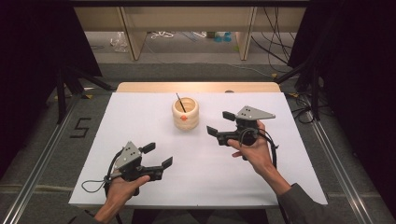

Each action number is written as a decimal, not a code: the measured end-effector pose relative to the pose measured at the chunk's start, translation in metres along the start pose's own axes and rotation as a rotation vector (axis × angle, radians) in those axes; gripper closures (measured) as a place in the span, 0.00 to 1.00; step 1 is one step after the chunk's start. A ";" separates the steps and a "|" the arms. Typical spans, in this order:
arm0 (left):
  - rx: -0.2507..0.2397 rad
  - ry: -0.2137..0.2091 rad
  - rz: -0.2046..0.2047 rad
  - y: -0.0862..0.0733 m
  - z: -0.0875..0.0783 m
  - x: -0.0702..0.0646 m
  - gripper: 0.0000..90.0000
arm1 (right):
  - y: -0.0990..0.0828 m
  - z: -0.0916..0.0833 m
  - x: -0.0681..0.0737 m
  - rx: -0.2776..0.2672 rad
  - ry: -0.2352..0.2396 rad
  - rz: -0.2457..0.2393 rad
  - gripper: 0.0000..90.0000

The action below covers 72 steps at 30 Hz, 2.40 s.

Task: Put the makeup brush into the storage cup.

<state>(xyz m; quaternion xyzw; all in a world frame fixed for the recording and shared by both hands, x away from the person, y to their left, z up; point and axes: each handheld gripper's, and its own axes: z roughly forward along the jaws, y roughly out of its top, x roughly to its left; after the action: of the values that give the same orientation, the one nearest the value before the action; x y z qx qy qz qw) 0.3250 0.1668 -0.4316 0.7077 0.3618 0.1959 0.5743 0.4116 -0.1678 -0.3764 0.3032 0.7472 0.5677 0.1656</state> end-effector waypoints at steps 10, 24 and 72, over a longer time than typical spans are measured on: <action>0.000 0.000 0.002 0.000 0.000 0.000 0.17 | -0.012 -0.011 0.005 -0.008 -0.001 0.000 0.19; -0.001 0.001 0.001 0.000 0.000 0.000 0.17 | -0.026 -0.022 0.008 -0.018 -0.009 0.019 0.19; 0.002 -0.007 0.003 0.000 0.001 0.000 0.17 | -0.067 -0.051 0.012 0.047 -0.045 0.058 0.18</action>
<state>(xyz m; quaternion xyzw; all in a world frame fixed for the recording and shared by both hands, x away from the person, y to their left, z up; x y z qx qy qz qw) 0.3254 0.1662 -0.4320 0.7094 0.3589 0.1940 0.5747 0.3548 -0.2094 -0.4235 0.3414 0.7472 0.5477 0.1588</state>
